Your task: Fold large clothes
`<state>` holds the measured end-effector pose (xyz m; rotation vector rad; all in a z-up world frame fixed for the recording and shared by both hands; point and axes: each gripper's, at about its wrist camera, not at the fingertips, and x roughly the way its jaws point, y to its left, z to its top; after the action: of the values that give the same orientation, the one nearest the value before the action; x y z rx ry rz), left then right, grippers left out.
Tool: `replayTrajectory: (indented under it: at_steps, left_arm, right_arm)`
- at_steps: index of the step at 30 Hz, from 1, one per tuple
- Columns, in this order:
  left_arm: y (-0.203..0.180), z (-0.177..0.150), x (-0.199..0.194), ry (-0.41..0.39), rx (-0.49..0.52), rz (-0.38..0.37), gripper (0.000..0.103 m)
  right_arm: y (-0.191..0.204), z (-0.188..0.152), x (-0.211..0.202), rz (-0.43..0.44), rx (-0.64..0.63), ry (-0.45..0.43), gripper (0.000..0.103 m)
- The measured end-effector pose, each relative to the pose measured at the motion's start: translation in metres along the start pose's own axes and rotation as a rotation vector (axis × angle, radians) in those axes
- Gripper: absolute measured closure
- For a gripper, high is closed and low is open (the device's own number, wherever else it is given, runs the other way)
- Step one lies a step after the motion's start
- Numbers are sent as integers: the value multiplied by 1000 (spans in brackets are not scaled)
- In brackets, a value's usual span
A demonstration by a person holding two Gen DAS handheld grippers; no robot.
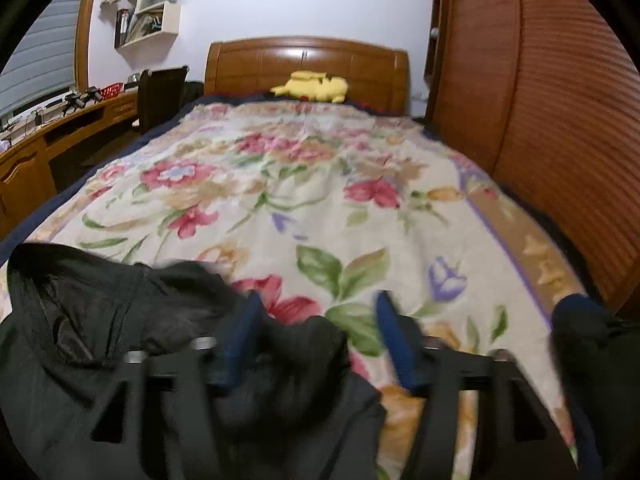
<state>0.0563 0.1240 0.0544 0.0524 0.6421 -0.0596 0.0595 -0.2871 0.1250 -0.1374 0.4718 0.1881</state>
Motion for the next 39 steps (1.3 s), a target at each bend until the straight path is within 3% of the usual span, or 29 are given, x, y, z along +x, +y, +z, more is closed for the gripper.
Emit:
replayTrajectory:
  at_steps: [7, 13, 17, 23, 26, 27, 29, 31, 35, 37, 39]
  left_arm:
    - [-14, -40, -16, 24, 48, -32, 23]
    - [-14, -75, -12, 75, 62, -27, 23]
    - [-8, -91, -12, 89, 25, -41, 23]
    - [-1, -106, -12, 100, -10, -42, 23]
    - [1, -110, -11, 109, -22, -46, 23]
    - [1, -111, -12, 110, -25, -46, 23]
    - [0, -111, -14, 109, -30, -41, 23]
    - [-2, -111, -16, 108, -26, -35, 23]
    - [-8, -110, -21, 105, -1, -15, 23]
    - [-12, -107, -26, 97, 1, -15, 23]
    - [-15, -105, -32, 86, 0, -17, 23]
  right_arm:
    - [22, -19, -19, 123, -89, 12, 34]
    - [24, -30, 0, 76, -155, 82, 34]
    - [-1, -30, 30, 40, -97, 168, 34]
    - [-39, -45, 69, 64, 31, 339, 34]
    - [-48, -52, 80, 92, 64, 374, 34]
    - [-49, -51, 81, 111, 78, 372, 37]
    - [-50, -53, 79, 181, 90, 361, 72]
    - [-42, -53, 76, 200, 42, 337, 87]
    - [-38, -54, 66, 153, -43, 268, 95]
    - [-42, -53, 59, 24, -26, 207, 99]
    - [-51, -51, 63, -42, 45, 211, 100]
